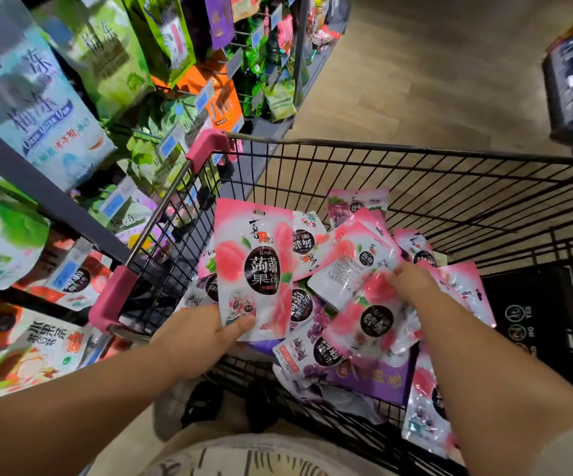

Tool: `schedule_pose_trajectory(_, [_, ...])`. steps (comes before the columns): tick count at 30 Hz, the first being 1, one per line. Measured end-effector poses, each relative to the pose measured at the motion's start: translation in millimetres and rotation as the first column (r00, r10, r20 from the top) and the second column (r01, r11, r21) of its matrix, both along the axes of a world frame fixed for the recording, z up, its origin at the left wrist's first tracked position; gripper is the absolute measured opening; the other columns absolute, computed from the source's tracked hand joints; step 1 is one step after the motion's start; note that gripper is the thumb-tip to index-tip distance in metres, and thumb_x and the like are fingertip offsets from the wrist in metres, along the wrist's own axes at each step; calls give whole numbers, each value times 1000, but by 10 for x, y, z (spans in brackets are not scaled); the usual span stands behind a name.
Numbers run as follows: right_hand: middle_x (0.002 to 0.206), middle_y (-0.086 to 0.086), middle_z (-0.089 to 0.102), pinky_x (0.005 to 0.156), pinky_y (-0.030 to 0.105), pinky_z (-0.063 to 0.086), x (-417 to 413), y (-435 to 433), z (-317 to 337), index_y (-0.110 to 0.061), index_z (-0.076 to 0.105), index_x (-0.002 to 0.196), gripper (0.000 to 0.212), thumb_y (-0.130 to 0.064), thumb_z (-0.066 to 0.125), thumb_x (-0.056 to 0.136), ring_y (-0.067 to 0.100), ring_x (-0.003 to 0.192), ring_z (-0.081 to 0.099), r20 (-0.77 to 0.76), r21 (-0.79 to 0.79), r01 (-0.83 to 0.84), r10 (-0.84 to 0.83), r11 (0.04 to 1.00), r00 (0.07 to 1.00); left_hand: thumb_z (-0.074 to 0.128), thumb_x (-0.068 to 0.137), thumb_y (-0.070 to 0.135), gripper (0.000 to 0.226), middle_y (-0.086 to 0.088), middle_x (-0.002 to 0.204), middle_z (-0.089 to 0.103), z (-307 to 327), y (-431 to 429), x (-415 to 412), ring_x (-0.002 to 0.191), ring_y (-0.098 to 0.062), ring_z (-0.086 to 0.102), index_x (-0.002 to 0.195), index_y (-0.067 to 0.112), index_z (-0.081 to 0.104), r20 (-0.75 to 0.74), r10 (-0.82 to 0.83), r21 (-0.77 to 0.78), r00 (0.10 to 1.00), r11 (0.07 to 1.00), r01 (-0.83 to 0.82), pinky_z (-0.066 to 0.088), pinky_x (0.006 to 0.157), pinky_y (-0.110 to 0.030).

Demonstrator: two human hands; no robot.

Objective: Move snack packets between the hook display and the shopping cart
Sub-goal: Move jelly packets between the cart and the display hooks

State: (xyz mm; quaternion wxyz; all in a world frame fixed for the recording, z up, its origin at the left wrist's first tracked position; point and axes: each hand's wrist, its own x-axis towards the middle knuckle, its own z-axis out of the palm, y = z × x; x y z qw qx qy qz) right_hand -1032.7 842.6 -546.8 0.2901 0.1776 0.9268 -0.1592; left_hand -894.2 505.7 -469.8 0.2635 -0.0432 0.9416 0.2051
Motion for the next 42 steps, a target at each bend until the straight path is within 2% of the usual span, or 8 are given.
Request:
schedule_pose_trajectory(3, [105,19,64,90,41,50,-2,55,58,2,61,119,36,-26,48,101,33,104,60,-85,-231,259,-285,938,955,33,88,69,48,1,87,70,7,-7,8,87,-19,63,76,29,58,3,7,13,1000,1000,-7,46,76,-29])
schedule_pose_trajectory(5, [100,17,64,65,34,50,26,48,76,2,54,128,37,-21,52,99,29,89,60,-35,-381,445,-493,811,869,32,87,70,54,0,82,70,9,-13,10,82,-17,64,68,25,55,5,13,23,1000,1000,-13,48,77,-30])
schedule_pose_trajectory(9, [78,13,58,45,30,44,145,-124,7,-1,53,98,12,-13,56,97,22,53,58,131,-466,643,-672,608,729,32,86,71,59,0,77,69,23,-20,19,77,-17,64,66,22,57,0,26,32,1000,999,-26,50,78,-32])
schedule_pose_trajectory(13, [71,10,61,52,30,41,282,-329,-137,-1,57,91,16,-13,51,99,24,59,56,254,-443,715,-689,541,679,32,89,68,46,1,83,69,79,9,25,82,-19,63,68,30,49,-21,4,36,1000,999,-3,48,77,-30])
schedule_pose_trajectory(17, [45,5,60,36,20,37,321,-425,-147,-4,57,82,20,-16,56,98,20,41,57,278,-445,716,-677,538,681,31,87,69,49,2,81,67,59,-2,32,79,-18,60,71,28,52,-27,0,25,1000,1000,1,46,74,-29])
schedule_pose_trajectory(29, [121,13,60,82,39,53,209,-554,-80,-16,37,140,55,-32,58,92,26,96,60,-121,-262,259,-298,930,947,30,85,72,58,1,76,62,24,-9,28,74,-19,57,80,22,59,-30,23,4,999,1000,-23,44,67,-30])
schedule_pose_trajectory(39, [93,13,64,76,32,53,296,-789,-119,-4,61,89,27,-30,59,95,21,75,58,40,-232,220,-217,947,975,32,90,67,47,5,68,52,125,12,21,74,-19,53,65,29,45,-17,17,49,1000,999,-16,39,67,-29])
schedule_pose_trajectory(42, [96,11,60,69,31,53,375,-803,-125,-1,57,117,29,-24,52,99,19,76,57,51,-352,292,-293,889,955,30,88,69,49,1,75,58,92,1,27,77,-20,56,71,27,49,-16,19,34,1000,999,-19,45,71,-31])
